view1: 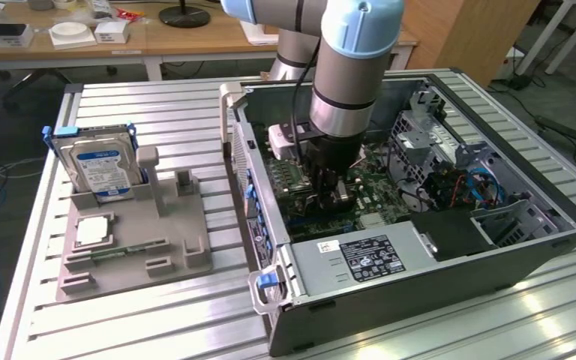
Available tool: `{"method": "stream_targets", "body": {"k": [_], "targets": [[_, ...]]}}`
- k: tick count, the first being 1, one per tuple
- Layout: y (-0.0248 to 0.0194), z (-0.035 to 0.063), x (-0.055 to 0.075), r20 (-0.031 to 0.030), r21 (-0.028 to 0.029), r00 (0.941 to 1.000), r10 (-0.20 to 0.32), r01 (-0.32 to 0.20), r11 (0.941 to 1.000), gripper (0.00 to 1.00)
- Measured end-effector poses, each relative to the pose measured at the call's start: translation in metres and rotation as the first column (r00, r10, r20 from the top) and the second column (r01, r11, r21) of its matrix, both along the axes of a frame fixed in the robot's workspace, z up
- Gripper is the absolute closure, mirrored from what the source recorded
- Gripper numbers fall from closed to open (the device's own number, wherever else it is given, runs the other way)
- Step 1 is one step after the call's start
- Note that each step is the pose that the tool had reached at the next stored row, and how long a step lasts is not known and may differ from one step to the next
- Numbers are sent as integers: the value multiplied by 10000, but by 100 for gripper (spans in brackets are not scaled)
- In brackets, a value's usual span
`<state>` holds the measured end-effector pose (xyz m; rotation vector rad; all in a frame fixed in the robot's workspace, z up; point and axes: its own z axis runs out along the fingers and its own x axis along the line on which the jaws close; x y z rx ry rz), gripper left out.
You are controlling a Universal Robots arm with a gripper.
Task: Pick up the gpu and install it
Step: 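Insert the gpu into the slot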
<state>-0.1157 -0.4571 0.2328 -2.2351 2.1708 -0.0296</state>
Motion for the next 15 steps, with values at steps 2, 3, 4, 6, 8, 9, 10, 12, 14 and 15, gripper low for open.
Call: {"method": "stream_targets", "body": {"k": [2, 3, 4, 6, 8, 9, 10, 12, 14, 15], "targets": [[1, 0, -2, 1, -1, 10000, -1, 1, 10000, 73], [1, 0, -3, 2, -2, 10000, -1, 1, 10000, 73], [1, 0, -3, 2, -1, 10000, 0, 0, 10000, 73], [2, 0, -4, 2, -1, 10000, -1, 1, 10000, 73], [3, 0, -7, 3, -1, 10000, -2, 2, 10000, 73], [3, -1, -9, 2, -2, 10000, -1, 1, 10000, 73], [3, -7, -15, 3, -4, 10000, -1, 1, 10000, 73], [0, -30, -26, 8, 0, 10000, 4, -4, 10000, 73], [0, -34, -26, 10, 4, 10000, 6, -6, 10000, 73], [1, -35, -27, 7, 8, 10000, 3, -3, 10000, 73]]}}
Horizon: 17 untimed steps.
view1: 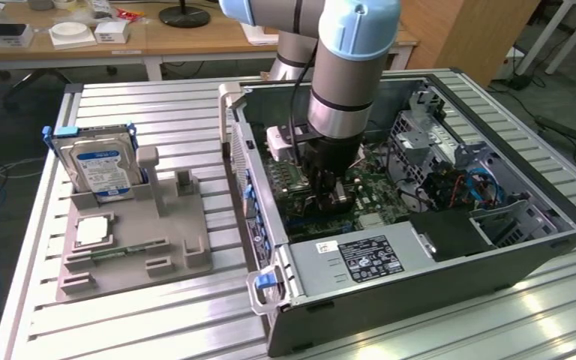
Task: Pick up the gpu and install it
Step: 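Insert the gpu into the slot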
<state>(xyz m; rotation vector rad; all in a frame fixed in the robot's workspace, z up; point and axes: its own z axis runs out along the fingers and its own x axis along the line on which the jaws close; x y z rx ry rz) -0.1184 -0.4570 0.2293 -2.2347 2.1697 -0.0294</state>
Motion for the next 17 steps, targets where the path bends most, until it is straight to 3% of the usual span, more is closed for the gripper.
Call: {"method": "stream_targets", "body": {"k": [10, 13, 17], "targets": [[1, -1, -3, 2, 5, 10000, -5, 5, 10000, 73], [4, 6, -7, -3, 43, 10000, -10, 10, 10000, 73], [1, 87, -3, 8, 30, 10000, -5, 5, 10000, 67]]}}
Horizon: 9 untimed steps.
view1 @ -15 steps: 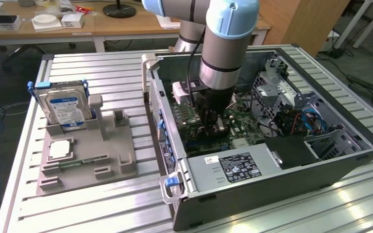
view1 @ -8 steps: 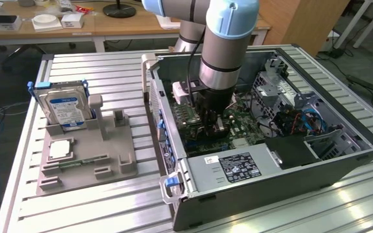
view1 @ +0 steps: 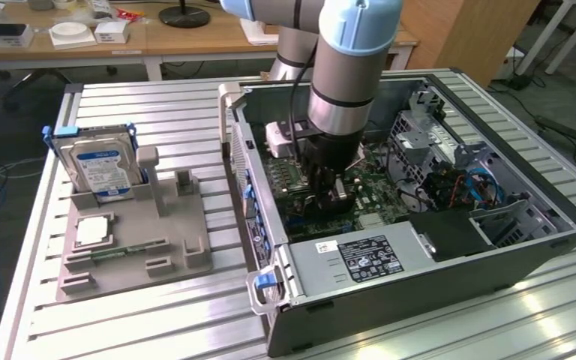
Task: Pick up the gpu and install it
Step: 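Insert the gpu into the slot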
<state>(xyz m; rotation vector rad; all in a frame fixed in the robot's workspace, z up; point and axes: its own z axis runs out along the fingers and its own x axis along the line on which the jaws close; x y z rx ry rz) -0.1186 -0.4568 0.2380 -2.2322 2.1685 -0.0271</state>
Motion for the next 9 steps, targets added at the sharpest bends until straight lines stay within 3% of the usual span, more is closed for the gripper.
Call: {"method": "stream_targets", "body": {"k": [9], "targets": [[0, 183, 0, 9, -3, 10000, 0, 0, 10000, 67]]}}
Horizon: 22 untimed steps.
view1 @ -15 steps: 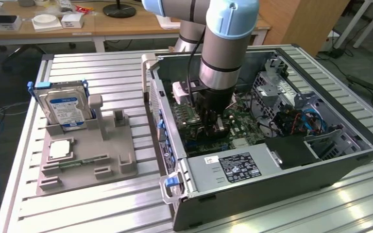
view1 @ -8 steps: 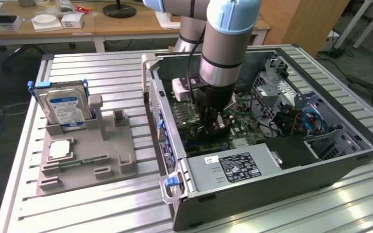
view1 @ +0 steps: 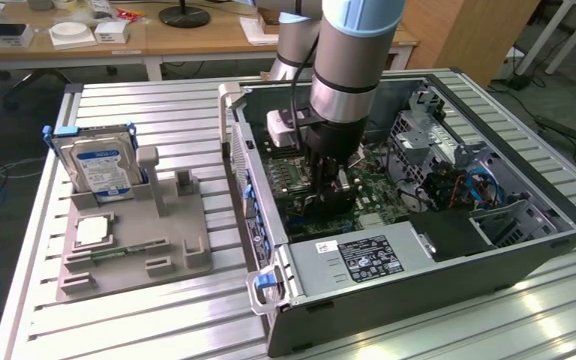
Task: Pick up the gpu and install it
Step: 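Insert the gpu into the slot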
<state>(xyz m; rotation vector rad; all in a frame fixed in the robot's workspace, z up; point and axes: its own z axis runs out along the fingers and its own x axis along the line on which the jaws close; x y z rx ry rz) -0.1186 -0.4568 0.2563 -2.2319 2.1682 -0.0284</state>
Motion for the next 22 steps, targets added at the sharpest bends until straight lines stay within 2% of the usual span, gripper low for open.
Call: {"method": "stream_targets", "body": {"k": [9, 12, 13, 14, 15, 16, 18, 22], "targets": [[0, 239, 0, 35, 1, 10000, 0, 0, 10000, 67], [0, 254, 0, 45, 3, 10000, 0, 0, 10000, 68], [0, 254, 0, 45, 3, 10000, 0, 0, 10000, 74], [0, 254, 0, 44, 3, 10000, 0, 0, 10000, 74], [0, 254, 0, 44, 3, 10000, 0, 0, 10000, 80], [0, 255, 0, 44, 2, 10000, 0, 0, 10000, 80], [0, 255, 0, 43, 1, 10000, 0, 0, 10000, 90], [0, 255, 0, 43, 1, 10000, 0, 0, 10000, 90]]}}
